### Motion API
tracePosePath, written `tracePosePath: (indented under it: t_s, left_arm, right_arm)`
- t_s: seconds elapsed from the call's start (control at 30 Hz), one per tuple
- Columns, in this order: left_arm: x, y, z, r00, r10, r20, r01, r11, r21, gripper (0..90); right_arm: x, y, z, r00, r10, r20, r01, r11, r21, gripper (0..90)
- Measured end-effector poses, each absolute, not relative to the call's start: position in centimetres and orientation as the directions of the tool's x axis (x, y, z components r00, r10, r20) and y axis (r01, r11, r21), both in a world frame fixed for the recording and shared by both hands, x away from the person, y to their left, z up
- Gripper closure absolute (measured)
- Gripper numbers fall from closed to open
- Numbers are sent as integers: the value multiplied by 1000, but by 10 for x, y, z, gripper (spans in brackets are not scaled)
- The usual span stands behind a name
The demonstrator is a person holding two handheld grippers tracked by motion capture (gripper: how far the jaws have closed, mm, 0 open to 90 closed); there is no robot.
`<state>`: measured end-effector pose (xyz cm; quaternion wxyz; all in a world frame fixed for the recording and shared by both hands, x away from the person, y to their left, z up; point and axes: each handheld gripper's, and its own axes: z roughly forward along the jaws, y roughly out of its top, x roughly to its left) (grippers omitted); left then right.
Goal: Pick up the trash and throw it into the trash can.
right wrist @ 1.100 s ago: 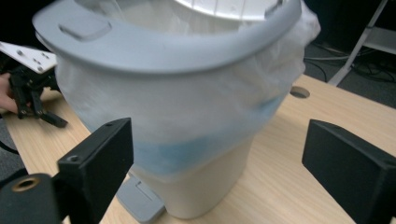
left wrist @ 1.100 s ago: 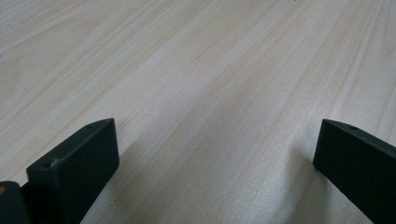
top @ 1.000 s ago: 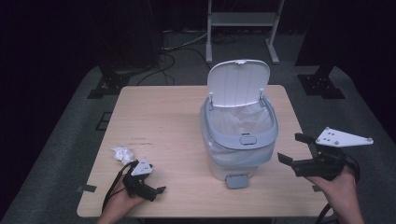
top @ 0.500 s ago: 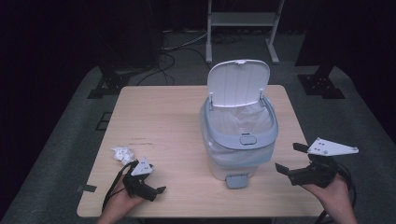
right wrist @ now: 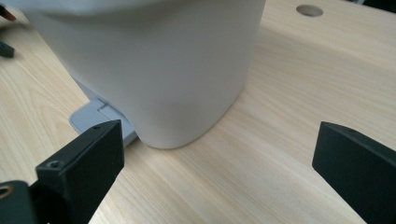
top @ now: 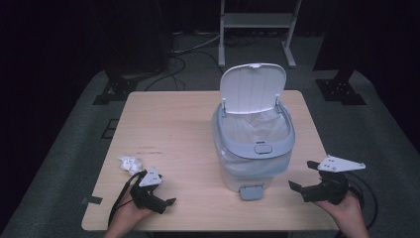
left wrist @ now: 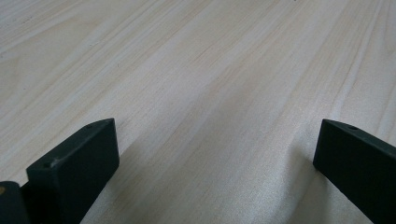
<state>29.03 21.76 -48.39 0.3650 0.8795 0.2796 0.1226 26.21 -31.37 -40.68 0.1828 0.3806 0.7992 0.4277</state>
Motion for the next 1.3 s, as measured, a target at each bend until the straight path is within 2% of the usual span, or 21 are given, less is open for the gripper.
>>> tracePosePath:
  t_s: [0.47,0.83,1.3]
  left_arm:
    - [291,218,-484,814,581,8,403,-573,714,0]
    - [289,217,-480,816,577,10,394,-570,721,0]
    - [281,218,-468,817,577,-4,389,-546,742,0]
  right_arm:
    - [269,-314,-443,-619,786,13,479,364,799,13]
    - [275,-315,-468,-602,798,-3,541,411,734,13]
    - [281,-319,-483,-578,816,4,599,421,681,13]
